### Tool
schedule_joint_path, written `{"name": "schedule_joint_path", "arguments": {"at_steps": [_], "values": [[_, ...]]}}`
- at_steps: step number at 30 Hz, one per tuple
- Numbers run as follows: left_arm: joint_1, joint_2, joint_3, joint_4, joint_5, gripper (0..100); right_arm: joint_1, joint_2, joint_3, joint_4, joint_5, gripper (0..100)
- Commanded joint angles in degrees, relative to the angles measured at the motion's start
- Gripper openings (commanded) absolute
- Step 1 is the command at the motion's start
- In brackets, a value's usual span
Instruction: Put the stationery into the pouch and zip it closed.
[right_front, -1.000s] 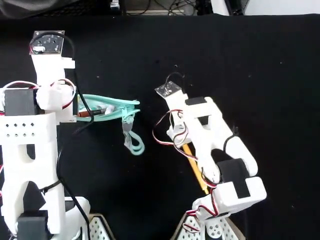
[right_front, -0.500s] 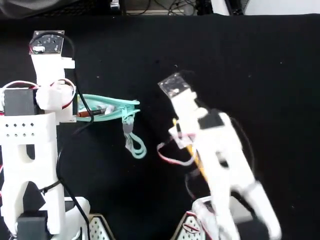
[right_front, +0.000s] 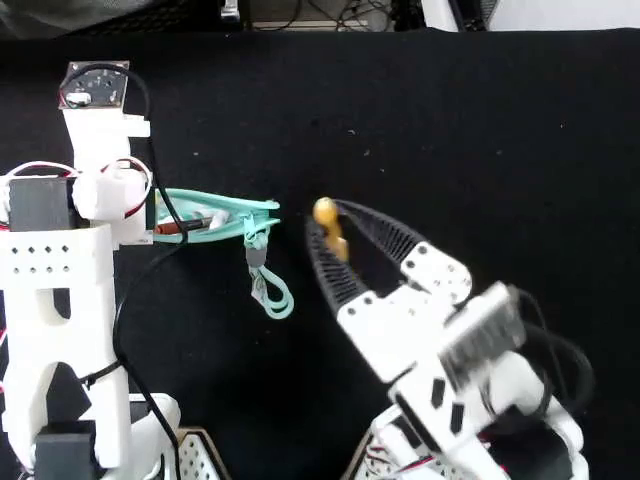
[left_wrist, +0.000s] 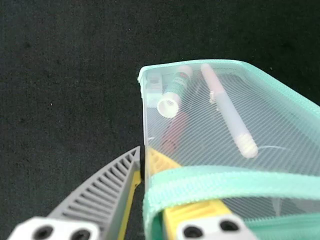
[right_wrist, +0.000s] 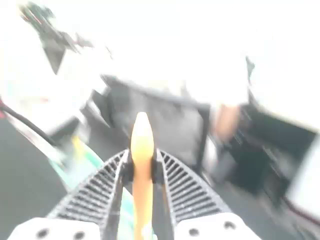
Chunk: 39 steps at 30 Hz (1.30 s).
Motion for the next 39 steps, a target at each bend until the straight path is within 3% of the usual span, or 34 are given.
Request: {"name": "schedule_joint_path", "arguments": {"at_steps": [1, 9, 18, 34, 39], "values": [[0.0, 0.1, 0.1, -0.6, -0.5, 3, -9.1, -0.2, 0.3, -12.7, -0.7, 1.2], [0.0, 0.1, 0.1, -0.6, -0.5, 3, -17.7, -0.1, 18.6, -37.5, 13.8, 1.2], [0.2, 0.1, 0.9, -0.7, -0.5, 3, -17.7, 8.0, 24.3, -52.1, 16.1, 1.2], [0.0, 0.1, 1.5, -1.8, -0.5, 3, -8.3, 13.8, 35.4, -52.7, 15.6, 1.2], [0.0, 0.1, 1.5, -1.8, -0.5, 3, -8.3, 13.8, 27.8, -38.1, 13.2, 10.9]]}}
